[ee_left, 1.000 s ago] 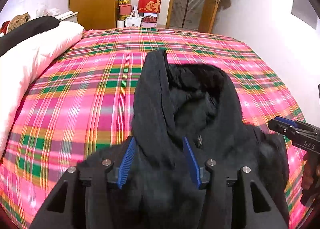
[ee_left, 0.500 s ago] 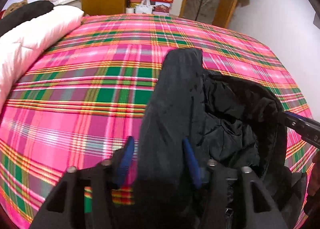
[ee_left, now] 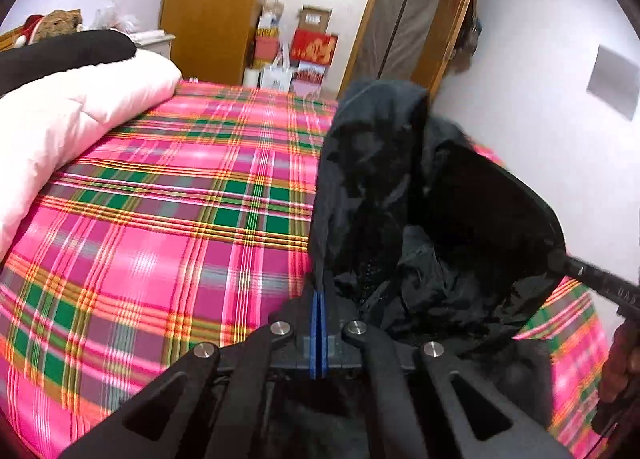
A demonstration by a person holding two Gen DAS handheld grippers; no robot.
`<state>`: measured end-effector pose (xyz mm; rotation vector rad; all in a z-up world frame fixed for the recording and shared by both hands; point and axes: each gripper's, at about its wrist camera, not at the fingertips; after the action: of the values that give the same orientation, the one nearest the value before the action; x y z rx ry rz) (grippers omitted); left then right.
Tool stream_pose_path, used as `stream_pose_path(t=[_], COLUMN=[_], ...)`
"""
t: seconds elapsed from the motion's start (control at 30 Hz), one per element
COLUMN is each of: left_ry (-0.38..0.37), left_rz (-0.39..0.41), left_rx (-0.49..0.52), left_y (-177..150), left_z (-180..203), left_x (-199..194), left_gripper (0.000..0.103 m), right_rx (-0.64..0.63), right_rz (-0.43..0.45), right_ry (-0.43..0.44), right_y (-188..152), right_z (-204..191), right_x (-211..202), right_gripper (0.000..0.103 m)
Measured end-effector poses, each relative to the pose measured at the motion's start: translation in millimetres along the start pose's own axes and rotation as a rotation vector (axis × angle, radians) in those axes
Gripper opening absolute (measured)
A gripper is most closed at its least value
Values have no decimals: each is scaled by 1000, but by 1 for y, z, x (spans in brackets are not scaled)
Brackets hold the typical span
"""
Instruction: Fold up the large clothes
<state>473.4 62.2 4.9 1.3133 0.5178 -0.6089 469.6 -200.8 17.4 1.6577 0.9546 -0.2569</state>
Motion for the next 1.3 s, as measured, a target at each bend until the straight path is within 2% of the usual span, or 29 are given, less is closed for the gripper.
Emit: stream_pose_path(t=[0.13, 0.27, 0.43, 0.57, 0.67, 0.73, 0.77, 0.8, 0.87, 0.9, 0.93, 0.97, 1.13, 1.23, 1.27, 1.3], left_ry=[-18, -20, 12, 38, 87, 109, 108, 111, 123, 115, 100, 80, 35, -22, -41, -61], left_rz=[11, -19, -96, -158, -215, -243, -243, -241, -221, -201, -186, -178, -183, -148, -130, -116], left_rx=[-24, -43, -94, -136, -146, -160, -176, -197, -246, -275, -295, -311, -330, -321, -306, -287], left_y=[-28, -64, -111, -140, -158, -166, -171, -175, -180, -182, -181, -178, -159, -148, -144, -142], left_z=[-7, -14, -28, -41, -48, -54, -57, -61, -67, -70, -72, -73, -64, -53, -47, -41], left_x=[-44, -71, -81, -86, -95, -103, -111, -120, -137, -144, -147, -147, -124, -118, -117, -116], left_gripper=[1, 1, 1, 1, 2, 2, 3, 9, 27, 40, 47, 49, 50, 49, 49, 49], right_rx=[41, 117, 180, 218, 236, 263, 287, 306, 343, 351, 354, 356, 403, 416, 392, 371], right_rz=[3, -38, -123, -188, -205, -188, -175, -165, -136, -126, -129, -137, -175, -178, -176, -187], right_ry=[25, 38, 27, 37, 39, 43, 59, 76, 121, 146, 164, 178, 213, 245, 229, 211], right_y=[-39, -86, -138, -164, -177, -181, -181, -181, -179, -177, -175, -175, -169, -164, -162, -163], right_z=[-7, -2, 14, 25, 27, 30, 32, 32, 32, 29, 26, 22, 10, 4, -1, -5], right_x=[-35, -48, -48, -47, -58, -70, -76, -80, -87, -87, -85, -79, -37, -18, -14, -10], right_gripper=[2, 1, 1, 2, 3, 14, 24, 39, 60, 61, 61, 61, 61, 58, 28, 4])
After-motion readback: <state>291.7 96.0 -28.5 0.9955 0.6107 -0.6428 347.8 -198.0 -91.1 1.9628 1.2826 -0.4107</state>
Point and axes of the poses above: each gripper's, at about its wrist camera, not at the fingertips, and x roughly the way its jaws point, z to its right, y to its top, and after that the axes turned 8 degrees about y, right-handed
